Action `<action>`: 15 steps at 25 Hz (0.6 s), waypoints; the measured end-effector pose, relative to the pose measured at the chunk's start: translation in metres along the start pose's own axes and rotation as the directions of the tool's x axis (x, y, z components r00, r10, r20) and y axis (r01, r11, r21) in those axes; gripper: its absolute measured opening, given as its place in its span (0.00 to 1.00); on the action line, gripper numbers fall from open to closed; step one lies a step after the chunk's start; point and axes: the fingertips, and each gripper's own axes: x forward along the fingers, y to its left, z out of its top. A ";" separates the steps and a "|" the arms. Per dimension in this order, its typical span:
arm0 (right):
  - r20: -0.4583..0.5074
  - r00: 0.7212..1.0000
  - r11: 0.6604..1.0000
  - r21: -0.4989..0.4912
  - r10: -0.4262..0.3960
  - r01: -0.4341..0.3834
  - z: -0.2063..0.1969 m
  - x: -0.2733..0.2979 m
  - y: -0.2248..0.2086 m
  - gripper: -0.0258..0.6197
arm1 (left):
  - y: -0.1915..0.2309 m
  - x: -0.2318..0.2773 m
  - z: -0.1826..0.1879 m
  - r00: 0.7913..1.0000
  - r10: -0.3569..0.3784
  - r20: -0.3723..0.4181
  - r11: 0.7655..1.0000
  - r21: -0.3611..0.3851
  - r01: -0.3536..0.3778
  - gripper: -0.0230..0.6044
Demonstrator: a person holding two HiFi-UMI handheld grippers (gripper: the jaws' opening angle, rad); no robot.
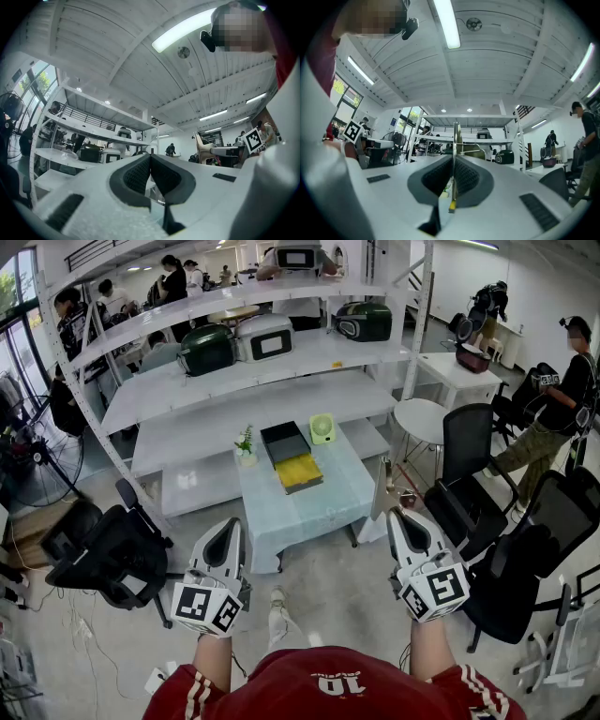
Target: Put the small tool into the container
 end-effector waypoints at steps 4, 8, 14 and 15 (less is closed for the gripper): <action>-0.005 1.000 1.000 -0.005 -0.006 0.006 0.000 -0.003 0.001 0.06 | -0.002 -0.005 0.004 1.000 0.001 0.006 1.000 0.001 -0.001 0.03; -0.002 1.000 1.000 -0.011 0.000 0.000 0.003 -0.004 0.005 0.06 | -0.002 -0.008 0.007 1.000 0.005 0.011 1.000 0.002 -0.005 0.03; 0.006 1.000 1.000 -0.023 0.011 -0.010 0.010 -0.005 0.012 0.06 | -0.003 -0.012 0.011 1.000 0.004 0.012 1.000 0.005 -0.004 0.03; 0.009 1.000 1.000 -0.022 0.012 -0.012 0.011 -0.006 0.013 0.06 | -0.003 -0.013 0.011 1.000 0.004 0.012 1.000 0.005 -0.004 0.03</action>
